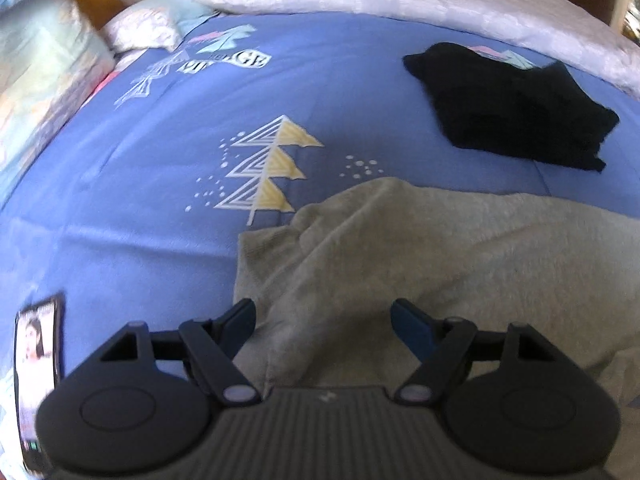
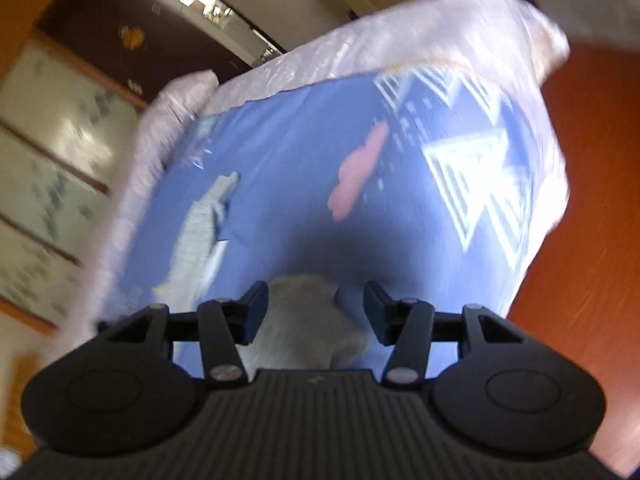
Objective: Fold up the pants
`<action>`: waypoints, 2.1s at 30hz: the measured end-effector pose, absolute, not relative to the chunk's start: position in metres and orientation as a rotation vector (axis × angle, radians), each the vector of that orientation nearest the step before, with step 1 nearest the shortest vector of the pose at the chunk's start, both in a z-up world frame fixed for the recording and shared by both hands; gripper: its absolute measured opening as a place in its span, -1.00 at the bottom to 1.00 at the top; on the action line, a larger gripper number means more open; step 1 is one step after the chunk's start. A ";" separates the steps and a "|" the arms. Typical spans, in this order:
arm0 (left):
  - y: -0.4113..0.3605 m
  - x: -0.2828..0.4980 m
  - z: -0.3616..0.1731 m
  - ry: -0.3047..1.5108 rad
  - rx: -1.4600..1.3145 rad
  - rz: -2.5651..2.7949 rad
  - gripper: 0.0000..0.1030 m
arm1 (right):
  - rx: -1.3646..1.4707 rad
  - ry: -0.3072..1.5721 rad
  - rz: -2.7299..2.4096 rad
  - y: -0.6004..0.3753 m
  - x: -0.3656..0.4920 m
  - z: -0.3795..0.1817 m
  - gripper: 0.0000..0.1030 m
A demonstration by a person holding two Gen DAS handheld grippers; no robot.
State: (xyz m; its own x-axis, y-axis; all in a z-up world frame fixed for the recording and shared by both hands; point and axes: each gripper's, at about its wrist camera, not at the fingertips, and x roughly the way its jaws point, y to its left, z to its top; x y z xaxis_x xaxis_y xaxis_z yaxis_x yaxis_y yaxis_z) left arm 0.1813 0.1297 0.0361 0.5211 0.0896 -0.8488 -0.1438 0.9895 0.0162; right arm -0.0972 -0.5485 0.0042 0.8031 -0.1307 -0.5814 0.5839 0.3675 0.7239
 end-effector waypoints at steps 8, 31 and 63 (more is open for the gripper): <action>0.126 0.158 0.057 1.016 -0.109 0.147 0.50 | 1.226 0.495 -0.408 -0.538 -0.086 -0.012 -0.48; 0.096 0.131 0.082 0.974 -0.044 0.115 0.46 | 0.387 0.743 -0.386 -0.548 -0.007 0.074 0.13; -0.162 0.099 0.017 0.732 0.778 -0.555 -0.91 | 0.238 0.582 -0.622 -0.542 0.033 0.037 -0.59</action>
State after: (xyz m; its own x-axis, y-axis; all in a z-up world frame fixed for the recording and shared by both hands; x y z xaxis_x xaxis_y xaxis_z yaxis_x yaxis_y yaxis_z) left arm 0.0993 -0.1616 0.0169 0.6264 -0.1784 -0.7588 0.6824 0.5960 0.4232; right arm 0.0331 -0.5420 0.0372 0.6602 -0.4793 -0.5784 0.6092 0.7921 0.0390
